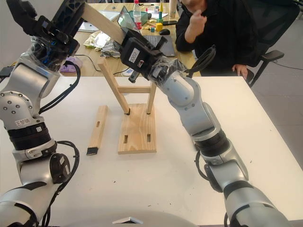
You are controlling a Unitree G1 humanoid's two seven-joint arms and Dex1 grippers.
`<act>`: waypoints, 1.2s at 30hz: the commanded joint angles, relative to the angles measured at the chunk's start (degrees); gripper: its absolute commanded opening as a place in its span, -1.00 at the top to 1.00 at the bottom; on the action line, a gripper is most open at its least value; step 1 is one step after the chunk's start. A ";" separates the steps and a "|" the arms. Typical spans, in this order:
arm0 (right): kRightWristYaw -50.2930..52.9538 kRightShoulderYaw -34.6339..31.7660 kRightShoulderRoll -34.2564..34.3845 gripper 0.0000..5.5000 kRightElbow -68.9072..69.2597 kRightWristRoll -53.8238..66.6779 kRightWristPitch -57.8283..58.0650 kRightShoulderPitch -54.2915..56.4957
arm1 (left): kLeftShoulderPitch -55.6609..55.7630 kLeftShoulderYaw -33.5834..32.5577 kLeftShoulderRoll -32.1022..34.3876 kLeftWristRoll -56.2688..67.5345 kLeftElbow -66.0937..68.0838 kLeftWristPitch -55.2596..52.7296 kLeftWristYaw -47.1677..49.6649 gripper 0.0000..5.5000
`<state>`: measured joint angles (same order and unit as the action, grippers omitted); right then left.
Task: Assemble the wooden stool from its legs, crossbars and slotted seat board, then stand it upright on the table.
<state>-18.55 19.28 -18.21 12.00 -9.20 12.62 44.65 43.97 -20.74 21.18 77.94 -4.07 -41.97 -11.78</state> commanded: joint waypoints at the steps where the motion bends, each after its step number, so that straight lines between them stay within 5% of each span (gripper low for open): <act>1: -0.32 -2.60 2.73 0.52 -0.35 1.59 1.79 -0.12 | 1.36 -0.25 -0.74 0.63 0.04 -0.09 -0.26 0.72; 5: -2.82 -2.47 4.48 0.52 0.53 4.23 3.18 -0.15 | 1.27 1.11 -2.07 0.01 -0.89 -0.46 -1.28 0.78; 9: -4.04 -3.57 5.99 0.52 0.80 6.63 5.25 -0.28 | 0.22 3.89 -2.61 -2.63 -2.78 -0.60 -2.74 0.45; 12: -4.13 -4.50 6.45 0.52 0.65 7.89 6.13 -0.24 | -0.49 4.30 -2.64 -4.03 -3.11 -0.35 -3.52 0.42; 17: -4.29 -6.18 7.30 0.52 0.59 9.21 7.14 -0.06 | -1.11 3.23 -3.44 -4.70 -2.00 0.30 -3.59 0.81; 23: -5.16 -6.37 5.98 0.52 0.29 9.42 6.99 -0.90 | 0.14 2.04 -2.16 -5.55 -1.13 0.71 -4.07 0.86; 28: -7.50 -5.19 5.43 0.09 1.98 9.93 7.45 -1.74 | 1.27 1.11 1.63 -9.42 -0.85 1.67 -5.40 0.86; 31: -7.05 -6.72 4.29 -0.16 2.86 8.95 8.77 -2.81 | -0.16 -0.54 10.75 -13.76 -3.92 0.13 -7.11 0.86; 36: 1.12 -15.55 2.95 -0.20 3.20 6.39 11.47 -4.79 | -12.79 1.66 19.36 -27.64 -10.00 -1.47 -3.27 0.86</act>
<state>-19.49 6.09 -14.36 15.38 -2.03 23.23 40.48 35.60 -21.93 40.15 54.09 -12.36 -42.19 -17.19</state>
